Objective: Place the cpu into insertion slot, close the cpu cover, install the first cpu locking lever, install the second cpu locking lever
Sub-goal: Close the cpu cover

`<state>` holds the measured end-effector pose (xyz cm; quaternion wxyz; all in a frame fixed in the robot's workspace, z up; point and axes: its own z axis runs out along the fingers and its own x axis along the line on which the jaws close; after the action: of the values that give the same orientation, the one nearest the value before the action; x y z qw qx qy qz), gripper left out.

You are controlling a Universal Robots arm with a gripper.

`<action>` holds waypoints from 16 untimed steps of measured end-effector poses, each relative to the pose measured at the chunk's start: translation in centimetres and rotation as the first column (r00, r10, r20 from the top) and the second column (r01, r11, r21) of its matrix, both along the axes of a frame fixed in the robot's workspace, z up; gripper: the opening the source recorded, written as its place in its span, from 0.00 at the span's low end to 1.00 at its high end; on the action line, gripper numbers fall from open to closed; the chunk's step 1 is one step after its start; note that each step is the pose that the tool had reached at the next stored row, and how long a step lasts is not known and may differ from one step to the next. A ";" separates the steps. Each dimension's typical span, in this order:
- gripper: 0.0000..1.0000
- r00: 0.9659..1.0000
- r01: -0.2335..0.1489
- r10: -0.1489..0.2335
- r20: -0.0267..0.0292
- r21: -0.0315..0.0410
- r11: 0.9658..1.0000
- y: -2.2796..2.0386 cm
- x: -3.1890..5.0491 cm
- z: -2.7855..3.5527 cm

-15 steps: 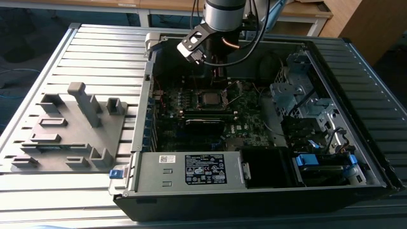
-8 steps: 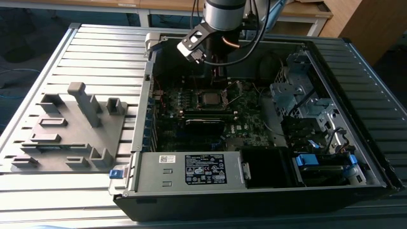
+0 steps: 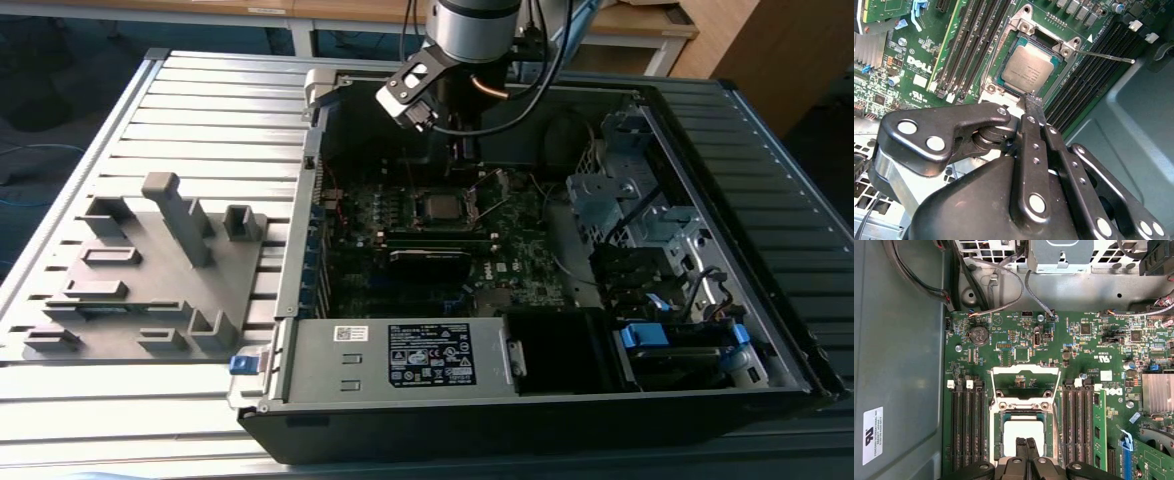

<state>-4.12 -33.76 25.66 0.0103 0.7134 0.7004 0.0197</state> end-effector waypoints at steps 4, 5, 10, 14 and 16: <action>0.11 1.000 0.000 0.000 0.000 0.000 1.000 -0.01 0.06 0.01; 0.11 1.000 0.000 0.000 0.000 0.000 1.000 0.00 0.08 0.01; 0.11 1.000 0.000 0.000 0.000 0.000 1.000 0.00 0.11 0.06; 0.11 1.000 0.000 0.000 0.000 0.000 1.000 0.00 0.11 0.18; 0.11 1.000 0.000 0.000 0.000 0.000 1.000 0.00 0.13 0.20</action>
<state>-3.99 -33.76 25.86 0.0103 0.7134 0.7004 0.0197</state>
